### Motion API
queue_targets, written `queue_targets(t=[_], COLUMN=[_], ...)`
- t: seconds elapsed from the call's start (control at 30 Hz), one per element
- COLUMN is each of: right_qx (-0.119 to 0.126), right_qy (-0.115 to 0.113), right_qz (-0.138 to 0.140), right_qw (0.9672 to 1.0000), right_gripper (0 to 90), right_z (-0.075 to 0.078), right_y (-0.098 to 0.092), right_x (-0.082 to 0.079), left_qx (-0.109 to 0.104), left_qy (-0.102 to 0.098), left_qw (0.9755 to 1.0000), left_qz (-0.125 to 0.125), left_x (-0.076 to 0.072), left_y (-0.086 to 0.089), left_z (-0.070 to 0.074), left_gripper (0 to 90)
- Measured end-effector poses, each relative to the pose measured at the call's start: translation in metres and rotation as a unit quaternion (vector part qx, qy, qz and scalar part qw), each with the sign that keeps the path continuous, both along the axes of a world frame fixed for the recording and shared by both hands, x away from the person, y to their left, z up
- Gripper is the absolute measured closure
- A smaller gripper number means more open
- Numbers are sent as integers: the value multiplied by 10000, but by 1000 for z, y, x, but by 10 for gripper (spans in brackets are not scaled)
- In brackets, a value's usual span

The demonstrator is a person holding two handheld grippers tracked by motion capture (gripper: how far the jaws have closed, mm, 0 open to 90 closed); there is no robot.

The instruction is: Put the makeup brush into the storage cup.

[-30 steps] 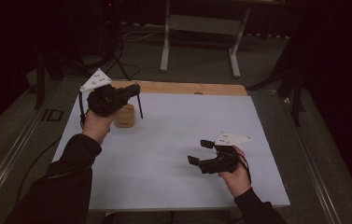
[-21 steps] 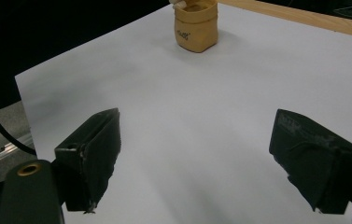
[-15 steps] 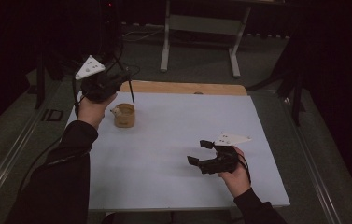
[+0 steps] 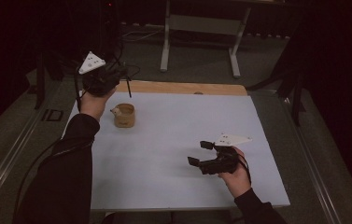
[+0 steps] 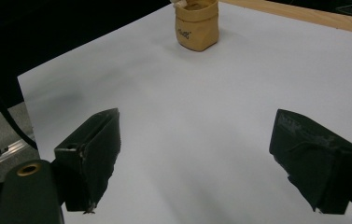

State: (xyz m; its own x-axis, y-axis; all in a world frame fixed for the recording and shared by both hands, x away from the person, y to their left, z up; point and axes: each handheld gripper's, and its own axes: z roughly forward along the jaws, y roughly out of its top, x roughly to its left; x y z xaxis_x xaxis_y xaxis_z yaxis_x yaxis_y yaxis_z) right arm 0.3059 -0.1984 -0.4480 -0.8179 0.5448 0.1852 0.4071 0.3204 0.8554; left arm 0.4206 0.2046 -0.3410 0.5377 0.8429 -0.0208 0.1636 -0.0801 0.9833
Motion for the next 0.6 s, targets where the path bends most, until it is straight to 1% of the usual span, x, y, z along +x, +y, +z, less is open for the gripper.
queue_targets(t=[0.03,0.07,0.13,0.17,0.2,0.23,0.37,0.43,0.47,0.6], right_qx=[-2,-1,13,6,7,7,18,32,34,32], right_qy=[-2,-1,16,10,5,15,22,23,27,21], right_qz=[-3,-2,-2,-4,-1,4,-8,-24,-22,-22], right_qw=[10000,10000,10000,10000,10000,10000,10000,10000,10000,10000], right_gripper=[162,163,163,163,163,163,163,163,163,163], right_z=[0,0,-1,-1,-1,-1,-1,-1,-1,-1], right_y=[0,-1,-1,-1,-1,-1,-2,-3,-3,-2], right_x=[0,1,1,1,1,1,1,1,1,1], left_qx=[-56,-31,-40,27,22,42,13,25,-6,87], left_qy=[28,30,45,51,68,87,198,215,242,317], left_qw=[10000,10000,10000,9999,9999,9998,9995,9992,9992,9987], left_qz=[-10,50,55,109,97,146,258,330,317,393], left_x=[2,3,5,6,7,8,12,13,14,15], left_y=[1,1,0,0,0,0,3,4,5,5], left_z=[-2,-4,-9,-12,-15,-17,-28,-32,-35,-44], left_gripper=[858,858,858,857,857,857,857,857,856,856])
